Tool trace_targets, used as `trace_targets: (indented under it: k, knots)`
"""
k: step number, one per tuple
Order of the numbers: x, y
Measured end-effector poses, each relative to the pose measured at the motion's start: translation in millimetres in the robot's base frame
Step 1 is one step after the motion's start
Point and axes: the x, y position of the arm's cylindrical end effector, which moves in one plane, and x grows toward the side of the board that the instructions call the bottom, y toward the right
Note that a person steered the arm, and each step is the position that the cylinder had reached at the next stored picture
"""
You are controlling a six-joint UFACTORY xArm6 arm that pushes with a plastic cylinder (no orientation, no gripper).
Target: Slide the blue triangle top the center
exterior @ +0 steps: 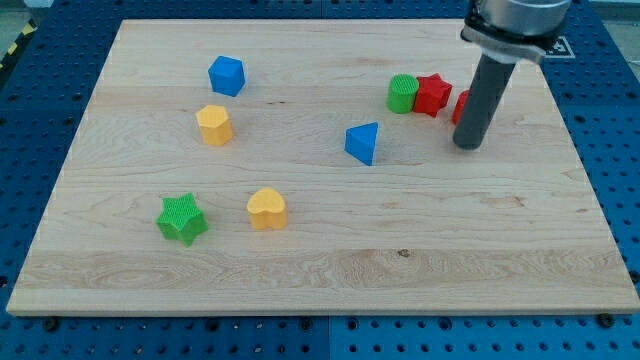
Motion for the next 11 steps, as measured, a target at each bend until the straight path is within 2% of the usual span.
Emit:
trace_targets:
  k: [1,3,5,7,9,11]
  knots:
    - [24,-36]
    - [16,-138]
    - [-9,-142]
    - [9,-82]
    - [-10,-82]
    - [-24,-143]
